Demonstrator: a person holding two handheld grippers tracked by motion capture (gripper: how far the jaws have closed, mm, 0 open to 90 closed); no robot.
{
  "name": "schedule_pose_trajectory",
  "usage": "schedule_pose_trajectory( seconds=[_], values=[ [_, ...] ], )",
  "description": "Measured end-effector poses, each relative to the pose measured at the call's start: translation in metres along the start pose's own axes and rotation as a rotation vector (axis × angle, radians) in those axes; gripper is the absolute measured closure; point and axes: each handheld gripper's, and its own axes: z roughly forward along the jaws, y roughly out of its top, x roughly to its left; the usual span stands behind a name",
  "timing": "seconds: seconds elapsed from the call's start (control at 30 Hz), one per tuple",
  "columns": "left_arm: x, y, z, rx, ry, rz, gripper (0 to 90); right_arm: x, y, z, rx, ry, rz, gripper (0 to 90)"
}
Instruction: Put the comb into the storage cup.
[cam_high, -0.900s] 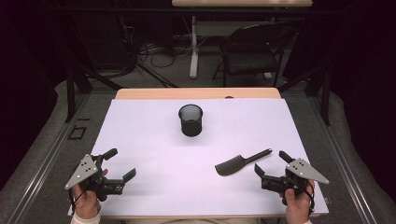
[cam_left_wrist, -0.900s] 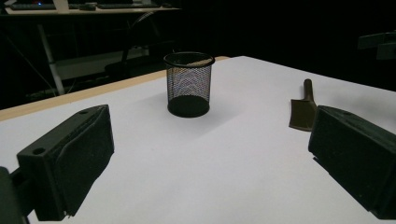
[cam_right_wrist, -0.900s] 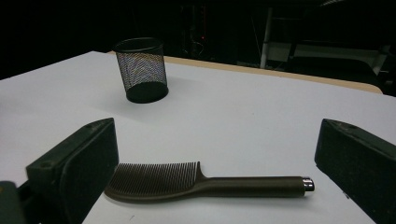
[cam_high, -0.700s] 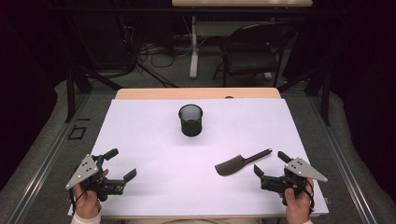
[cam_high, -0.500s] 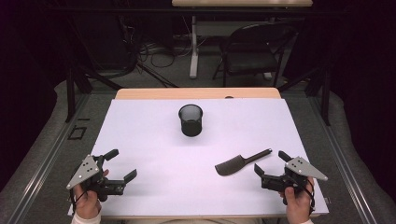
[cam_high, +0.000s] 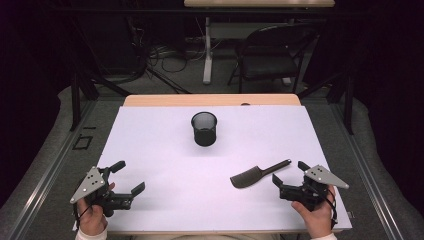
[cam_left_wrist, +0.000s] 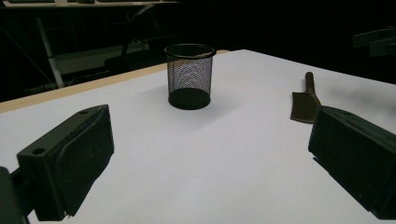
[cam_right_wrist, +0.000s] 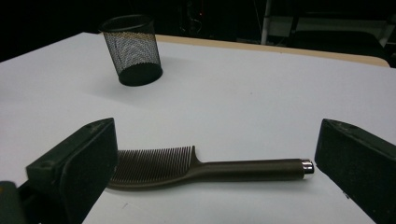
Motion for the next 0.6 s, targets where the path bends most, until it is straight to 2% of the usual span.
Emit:
schedule_pose_trajectory(
  seconds=[0.07,0.23,0.3,0.43,0.6],
  values=[
    [0.0,0.0,0.0,0.001,-0.001,0.002,0.4,-0.001,-0.001,0.004,0.03,-0.002,0.002,0.0],
    [0.001,-0.001,0.0,0.007,0.004,-0.002,0.4,-0.003,-0.002,0.006,0.061,-0.004,0.015,0.7],
    [0.0,-0.001,0.0,0.007,0.005,-0.003,0.4,-0.005,-0.002,0.008,0.085,0.01,0.014,6.4],
    [0.0,0.0,-0.001,0.004,0.002,-0.003,0.4,-0.005,-0.002,0.012,0.127,0.016,0.018,6.9],
    [-0.001,-0.001,-0.001,0.005,0.002,-0.004,0.4,-0.004,0.003,0.015,0.178,0.025,0.015,11.9]
  ],
)
